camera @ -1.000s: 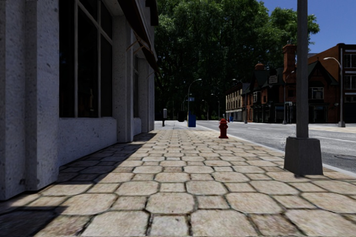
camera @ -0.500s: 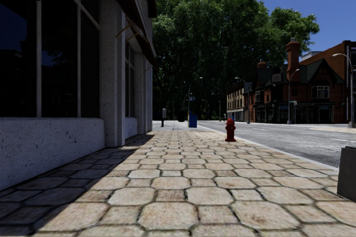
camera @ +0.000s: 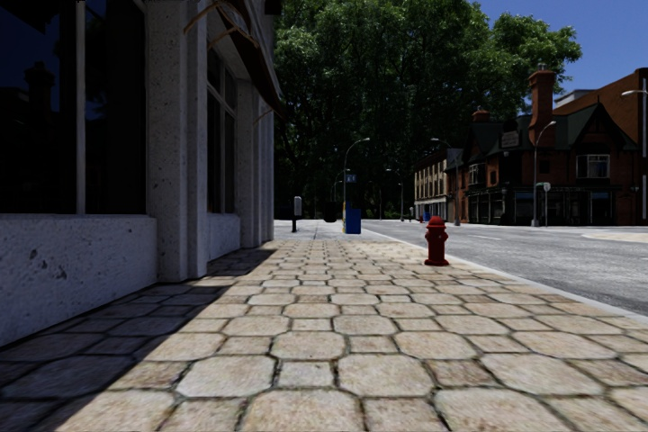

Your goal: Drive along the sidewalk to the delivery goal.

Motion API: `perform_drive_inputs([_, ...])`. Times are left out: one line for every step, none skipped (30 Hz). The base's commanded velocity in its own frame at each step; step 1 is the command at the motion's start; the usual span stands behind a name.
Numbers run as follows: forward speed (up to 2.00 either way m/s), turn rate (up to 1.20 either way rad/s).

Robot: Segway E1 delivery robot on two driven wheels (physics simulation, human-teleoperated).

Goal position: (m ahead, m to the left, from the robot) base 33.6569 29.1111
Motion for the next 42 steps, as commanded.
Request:
perform_drive_inputs([2.00,0.00])
perform_drive_inputs([2.00,0.00])
perform_drive_inputs([2.00,0.00])
perform_drive_inputs([2.00,0.00])
perform_drive_inputs([2.00,0.00])
perform_drive_inputs([2.00,0.00])
perform_drive_inputs([2.00,0.00])
perform_drive_inputs([2.00,0.00])
perform_drive_inputs([2.00,0.00])
perform_drive_inputs([2.00,0.00])
perform_drive_inputs([2.00,0.00])
perform_drive_inputs([2.00,0.00])
perform_drive_inputs([2.00,0.00])
perform_drive_inputs([2.00,0.00])
perform_drive_inputs([2.00,0.00])
perform_drive_inputs([2.00,0.00])
perform_drive_inputs([2.00,0.00])
perform_drive_inputs([2.00,0.00])
perform_drive_inputs([2.00,0.00])
perform_drive_inputs([2.00,0.00])
perform_drive_inputs([2.00,0.00])
perform_drive_inputs([2.00,0.00])
perform_drive_inputs([2.00,0.00])
perform_drive_inputs([2.00,0.00])
perform_drive_inputs([2.00,0.00])
perform_drive_inputs([2.00,0.00])
perform_drive_inputs([2.00,0.00])
perform_drive_inputs([2.00,0.00])
perform_drive_inputs([2.00,0.00])
perform_drive_inputs([2.00,0.00])
perform_drive_inputs([2.00,0.00])
perform_drive_inputs([2.00,0.00])
perform_drive_inputs([2.00,0.00])
perform_drive_inputs([2.00,0.00])
perform_drive_inputs([2.00,0.00])
perform_drive_inputs([2.00,0.00])
perform_drive_inputs([2.00,0.00])
perform_drive_inputs([2.00,0.00])
perform_drive_inputs([2.00,0.00])
perform_drive_inputs([2.00,0.00])
perform_drive_inputs([2.00,0.00])
perform_drive_inputs([2.00,0.00])
